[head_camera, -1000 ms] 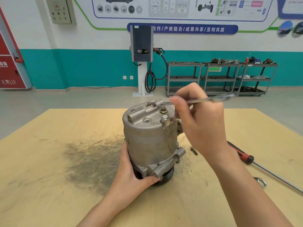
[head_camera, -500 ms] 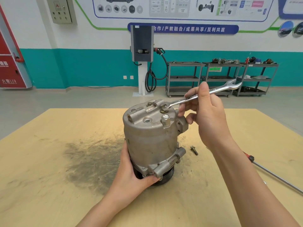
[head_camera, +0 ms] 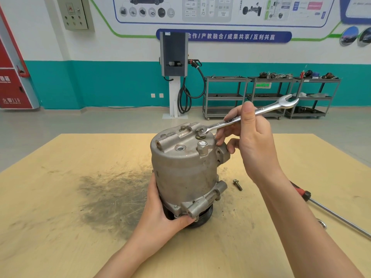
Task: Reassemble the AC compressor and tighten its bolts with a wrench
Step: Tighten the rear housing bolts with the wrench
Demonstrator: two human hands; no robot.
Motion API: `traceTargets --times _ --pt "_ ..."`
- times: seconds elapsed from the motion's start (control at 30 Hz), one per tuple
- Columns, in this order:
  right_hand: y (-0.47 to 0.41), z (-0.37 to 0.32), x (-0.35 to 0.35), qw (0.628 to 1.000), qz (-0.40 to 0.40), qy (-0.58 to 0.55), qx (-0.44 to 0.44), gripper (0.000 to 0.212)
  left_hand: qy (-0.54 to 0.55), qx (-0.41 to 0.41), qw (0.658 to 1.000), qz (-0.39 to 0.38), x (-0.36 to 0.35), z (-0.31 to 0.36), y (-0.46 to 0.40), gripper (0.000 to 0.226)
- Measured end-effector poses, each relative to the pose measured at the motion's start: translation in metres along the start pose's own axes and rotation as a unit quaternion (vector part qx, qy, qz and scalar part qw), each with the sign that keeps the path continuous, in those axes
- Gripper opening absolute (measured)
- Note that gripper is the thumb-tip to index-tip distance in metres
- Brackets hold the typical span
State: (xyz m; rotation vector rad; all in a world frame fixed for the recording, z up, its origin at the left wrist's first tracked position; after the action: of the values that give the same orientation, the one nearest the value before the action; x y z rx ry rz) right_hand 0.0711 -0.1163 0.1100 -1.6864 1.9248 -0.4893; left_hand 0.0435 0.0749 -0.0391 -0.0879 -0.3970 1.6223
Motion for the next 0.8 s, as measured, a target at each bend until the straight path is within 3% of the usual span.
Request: traceTargets --times 0.33,0.43,0.57,0.7,0.8 --pt "0.001 0.000 -0.001 1.000 0.008 0.015 0.015 0.040 0.000 0.000 1.000 0.004 -0.001 0.000 0.000 0.122" --pt "0.002 -0.002 -0.003 0.998 0.017 0.042 0.052 0.040 -0.006 0.001 1.000 0.009 -0.001 0.000 0.000 0.115" --pt "0.006 -0.007 -0.007 0.989 0.031 0.100 0.104 0.035 0.001 0.008 1.000 0.005 0.000 0.000 0.000 0.123" --pt "0.012 -0.015 -0.012 0.952 0.032 0.224 0.206 0.035 0.000 0.007 1.000 0.004 -0.001 0.001 0.001 0.123" --pt "0.020 -0.020 -0.020 0.884 0.038 0.344 0.314 0.048 -0.003 0.005 1.000 0.008 -0.001 0.000 0.000 0.118"
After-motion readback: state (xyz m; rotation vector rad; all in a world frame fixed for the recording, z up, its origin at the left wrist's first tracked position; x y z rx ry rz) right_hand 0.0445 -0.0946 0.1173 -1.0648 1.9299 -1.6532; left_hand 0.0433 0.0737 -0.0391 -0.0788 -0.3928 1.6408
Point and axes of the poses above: each hand's wrist, its own y-axis away from the middle knuckle, its own x-axis out of the back of the hand, z = x × y, the point moved 2 cm from there along -y, towards the middle knuckle, and after that the axes turned 7 degrees about z, right-handed, at the moved point
